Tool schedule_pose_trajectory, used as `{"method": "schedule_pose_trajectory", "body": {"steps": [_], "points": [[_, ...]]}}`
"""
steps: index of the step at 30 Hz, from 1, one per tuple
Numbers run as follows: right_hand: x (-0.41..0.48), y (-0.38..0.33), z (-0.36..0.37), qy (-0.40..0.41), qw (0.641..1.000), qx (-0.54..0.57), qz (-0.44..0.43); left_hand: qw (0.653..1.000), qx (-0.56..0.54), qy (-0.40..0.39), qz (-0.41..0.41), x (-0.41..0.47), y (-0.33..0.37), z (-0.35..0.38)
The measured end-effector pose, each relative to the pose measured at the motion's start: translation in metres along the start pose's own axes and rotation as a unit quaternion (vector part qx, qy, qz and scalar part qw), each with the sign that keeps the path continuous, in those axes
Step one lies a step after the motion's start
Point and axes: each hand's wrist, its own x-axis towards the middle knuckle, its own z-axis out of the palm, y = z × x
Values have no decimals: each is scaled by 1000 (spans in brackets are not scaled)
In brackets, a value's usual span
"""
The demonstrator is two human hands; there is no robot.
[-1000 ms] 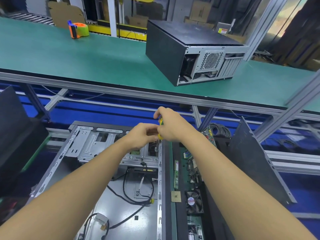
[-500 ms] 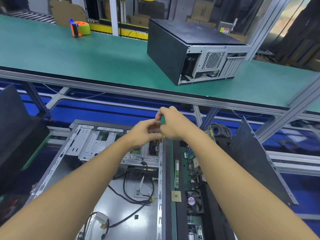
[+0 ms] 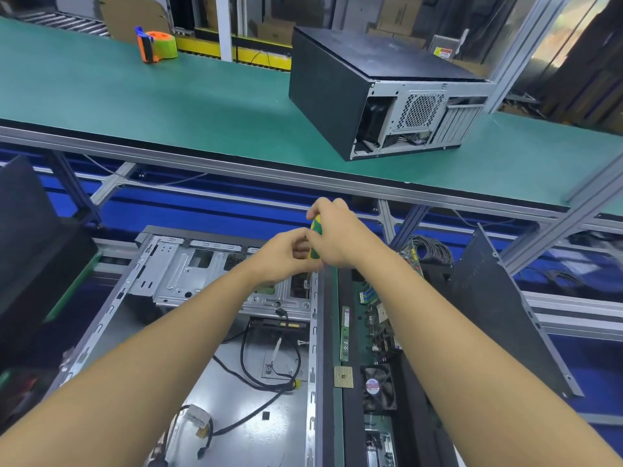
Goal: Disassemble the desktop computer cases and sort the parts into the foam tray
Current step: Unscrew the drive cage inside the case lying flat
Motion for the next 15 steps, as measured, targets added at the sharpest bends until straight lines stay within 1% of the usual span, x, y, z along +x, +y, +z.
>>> {"method": "schedule_pose_trajectory", "body": {"steps": [3, 5, 7, 9, 10, 12, 15], "points": [[1, 2, -4, -33, 999, 13, -1, 999, 29, -13, -6, -2, -1, -7], [1, 4, -2, -42, 999, 33, 2, 998, 56, 4, -4, -1, -1, -7], [1, 5, 1, -21, 999, 30, 8, 996, 82, 35, -5, 3, -3, -3], [1, 4, 5, 22, 999, -11, 32, 992, 110, 51, -30, 7, -4, 3], [0, 3, 7, 41, 998, -35, 43, 991, 119, 50, -39, 8, -3, 5], [0, 2, 9, 57, 995, -66, 49, 991, 124, 38, -23, 8, -2, 6], [2, 1, 5, 16, 999, -33, 21, 992, 123, 6, 12, 5, -1, -1]]}}
